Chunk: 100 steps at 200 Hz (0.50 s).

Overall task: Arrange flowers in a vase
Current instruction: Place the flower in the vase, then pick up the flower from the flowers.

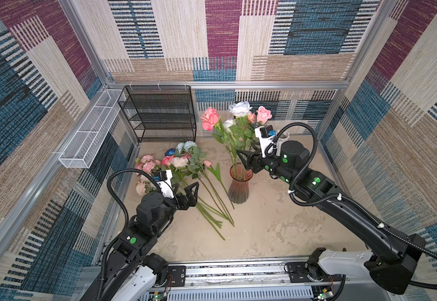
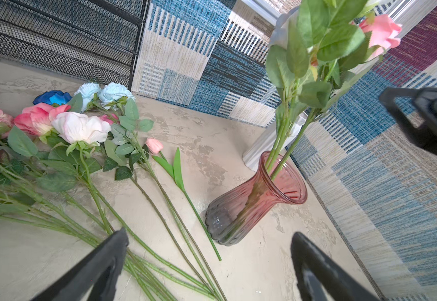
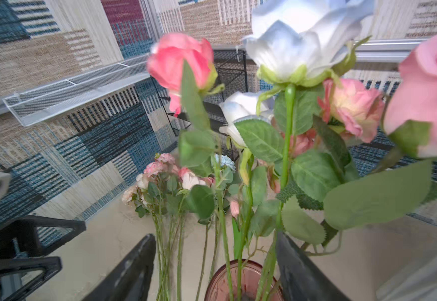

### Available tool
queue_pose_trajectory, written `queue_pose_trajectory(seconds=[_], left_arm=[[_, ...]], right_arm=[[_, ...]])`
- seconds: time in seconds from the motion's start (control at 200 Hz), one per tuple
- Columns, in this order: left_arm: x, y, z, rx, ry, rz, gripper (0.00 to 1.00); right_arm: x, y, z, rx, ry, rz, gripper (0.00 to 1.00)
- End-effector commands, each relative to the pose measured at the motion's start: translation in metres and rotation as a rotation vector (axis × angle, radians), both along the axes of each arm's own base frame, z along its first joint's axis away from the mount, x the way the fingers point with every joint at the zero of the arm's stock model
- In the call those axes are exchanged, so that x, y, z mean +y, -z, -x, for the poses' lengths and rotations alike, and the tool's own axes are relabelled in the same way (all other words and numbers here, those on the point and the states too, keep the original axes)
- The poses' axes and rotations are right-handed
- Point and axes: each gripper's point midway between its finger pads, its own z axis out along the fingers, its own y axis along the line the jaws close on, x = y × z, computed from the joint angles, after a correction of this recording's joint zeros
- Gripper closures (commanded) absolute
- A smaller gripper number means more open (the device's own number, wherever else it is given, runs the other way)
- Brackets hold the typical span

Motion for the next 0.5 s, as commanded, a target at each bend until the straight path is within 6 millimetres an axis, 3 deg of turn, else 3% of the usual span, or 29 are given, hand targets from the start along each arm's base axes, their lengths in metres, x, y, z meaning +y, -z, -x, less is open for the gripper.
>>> queue_pose_trajectory(seconds=[0.0, 0.23, 0.496], left_arm=[[0.004, 0.003, -0.009, 0.048, -0.051, 0.002, 0.03], [0.008, 0.053, -0.045, 0.250, -0.100, 0.049, 0.24], [0.025, 0.136, -0.093, 0.422, -0.199, 0.130, 0.46]], right_arm=[[-0.003, -0.022, 0.019, -0.041, -0.053, -0.101, 0.24], [-0.018, -0.024, 0.047, -0.059, -0.091, -0.175, 0.28], [-0.024, -0.012, 0.057, -0.023, -0.097, -0.185, 0.37]])
